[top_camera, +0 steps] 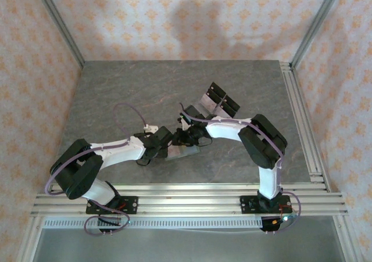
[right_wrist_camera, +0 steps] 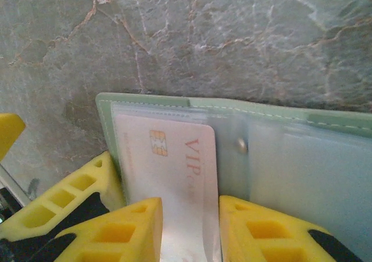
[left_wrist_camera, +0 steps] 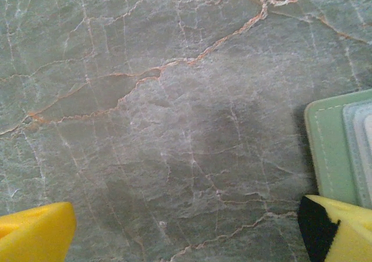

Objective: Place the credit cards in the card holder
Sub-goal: Insert the credit card into the card slot.

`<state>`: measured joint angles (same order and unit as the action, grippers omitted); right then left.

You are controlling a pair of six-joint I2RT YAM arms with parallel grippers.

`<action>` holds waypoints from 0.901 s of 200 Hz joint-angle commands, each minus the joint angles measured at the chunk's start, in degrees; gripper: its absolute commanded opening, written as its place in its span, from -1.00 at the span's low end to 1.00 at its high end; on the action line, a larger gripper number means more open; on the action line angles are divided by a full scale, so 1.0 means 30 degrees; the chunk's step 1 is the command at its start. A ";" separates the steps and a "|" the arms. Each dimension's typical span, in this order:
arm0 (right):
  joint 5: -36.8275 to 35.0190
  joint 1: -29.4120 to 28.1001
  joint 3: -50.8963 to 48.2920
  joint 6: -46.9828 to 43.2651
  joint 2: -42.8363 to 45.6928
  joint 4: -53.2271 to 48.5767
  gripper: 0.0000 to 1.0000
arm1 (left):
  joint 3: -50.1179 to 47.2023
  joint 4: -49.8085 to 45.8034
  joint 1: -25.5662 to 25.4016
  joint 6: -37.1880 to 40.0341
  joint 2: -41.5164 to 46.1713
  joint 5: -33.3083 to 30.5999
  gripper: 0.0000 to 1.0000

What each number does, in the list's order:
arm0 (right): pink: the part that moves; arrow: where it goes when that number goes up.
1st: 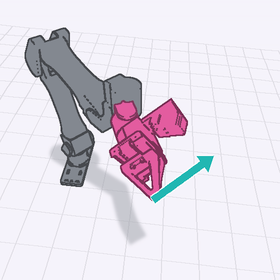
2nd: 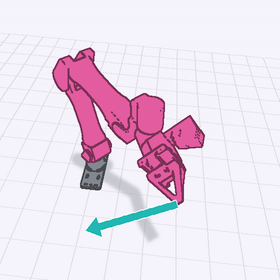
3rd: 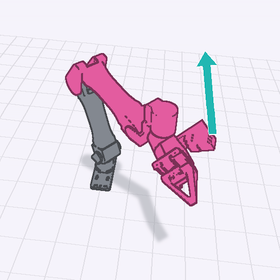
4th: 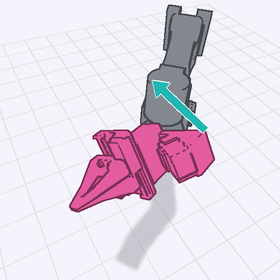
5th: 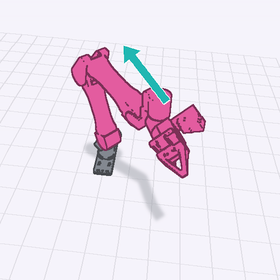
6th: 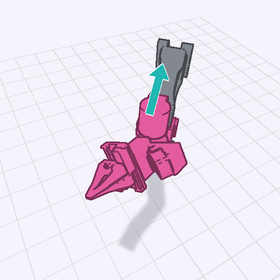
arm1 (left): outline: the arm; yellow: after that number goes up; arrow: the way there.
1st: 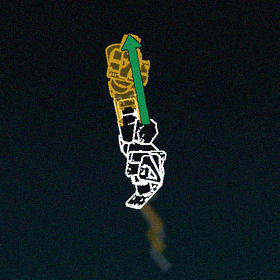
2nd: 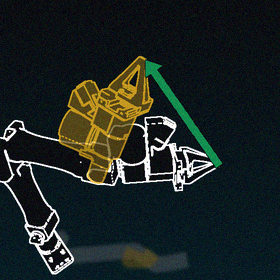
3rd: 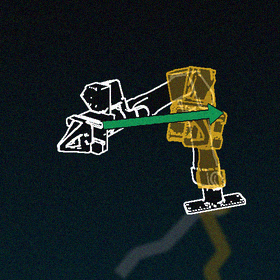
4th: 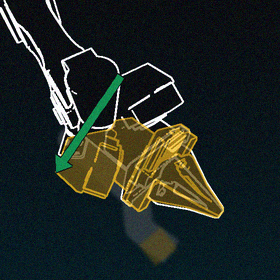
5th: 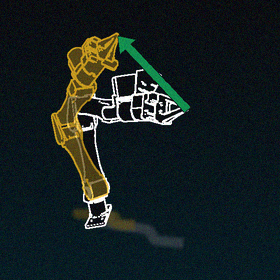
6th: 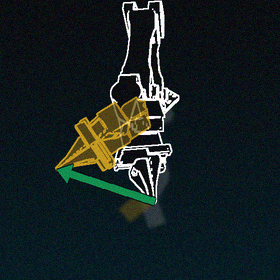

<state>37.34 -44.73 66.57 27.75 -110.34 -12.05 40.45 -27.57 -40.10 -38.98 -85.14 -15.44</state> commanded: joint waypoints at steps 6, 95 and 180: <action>0.1269 -0.0690 0.0593 0.0509 -0.0580 0.0950 -0.39 | 0.0155 0.0462 0.0088 -0.0072 -0.0271 -0.0156 1.00; -0.0698 0.0441 -0.0577 -0.0484 0.2225 -0.0387 -0.17 | 0.0327 -0.0648 0.0188 -0.0102 0.1543 -0.0784 1.00; -0.3528 0.0932 -0.2838 -0.0897 0.1761 -0.1061 -0.51 | 0.0952 -0.0917 0.0620 0.0160 0.1667 -0.0713 1.00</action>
<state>32.10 -42.22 60.82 25.23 -105.03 -13.08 41.74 -28.16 -38.83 -38.96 -80.62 -15.68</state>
